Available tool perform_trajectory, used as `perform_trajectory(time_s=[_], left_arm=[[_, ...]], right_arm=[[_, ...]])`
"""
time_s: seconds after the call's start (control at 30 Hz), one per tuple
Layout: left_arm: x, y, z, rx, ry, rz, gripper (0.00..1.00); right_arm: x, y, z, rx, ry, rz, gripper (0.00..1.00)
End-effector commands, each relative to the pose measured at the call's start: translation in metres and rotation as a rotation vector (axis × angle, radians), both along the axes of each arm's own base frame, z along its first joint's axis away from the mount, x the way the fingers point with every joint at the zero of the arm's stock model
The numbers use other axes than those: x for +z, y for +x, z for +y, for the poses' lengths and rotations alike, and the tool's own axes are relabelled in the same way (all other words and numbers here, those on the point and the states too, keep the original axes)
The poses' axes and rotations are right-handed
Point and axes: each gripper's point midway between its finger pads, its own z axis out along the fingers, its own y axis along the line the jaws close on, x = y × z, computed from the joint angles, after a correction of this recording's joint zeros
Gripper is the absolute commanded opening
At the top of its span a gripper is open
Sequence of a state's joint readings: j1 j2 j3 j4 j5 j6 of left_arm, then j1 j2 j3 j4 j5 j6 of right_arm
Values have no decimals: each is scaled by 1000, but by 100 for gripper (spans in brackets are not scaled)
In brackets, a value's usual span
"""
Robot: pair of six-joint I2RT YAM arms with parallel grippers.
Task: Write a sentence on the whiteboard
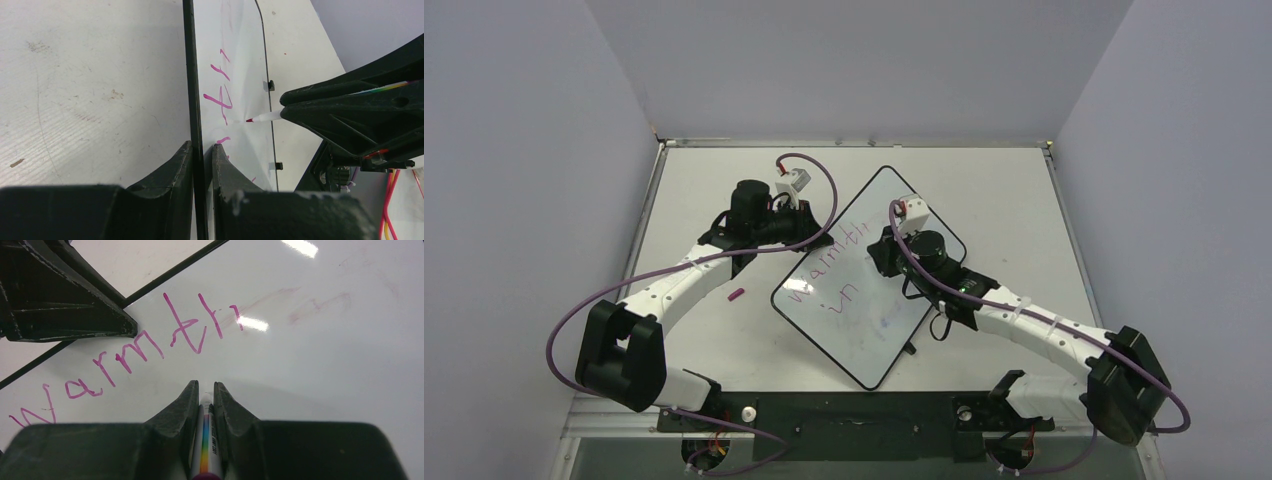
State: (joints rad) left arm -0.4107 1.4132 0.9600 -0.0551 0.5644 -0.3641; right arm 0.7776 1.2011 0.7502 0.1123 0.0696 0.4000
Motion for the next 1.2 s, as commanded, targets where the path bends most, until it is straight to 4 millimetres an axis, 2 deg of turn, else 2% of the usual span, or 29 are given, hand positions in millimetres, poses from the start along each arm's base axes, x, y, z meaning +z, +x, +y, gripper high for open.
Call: perform_trajectory(time_s=[0.0,0.7,1.17], left_arm=[[12,16,10,32,42,-134,0],[11,16,9,28,40,-129,0],[12,15,9,27,37,-130,0]], right_arm=[[21,11,8,4,41,-48,0],[1,11,7,0,29,-15,0],[-22,4,-7,-26,2,18,0]])
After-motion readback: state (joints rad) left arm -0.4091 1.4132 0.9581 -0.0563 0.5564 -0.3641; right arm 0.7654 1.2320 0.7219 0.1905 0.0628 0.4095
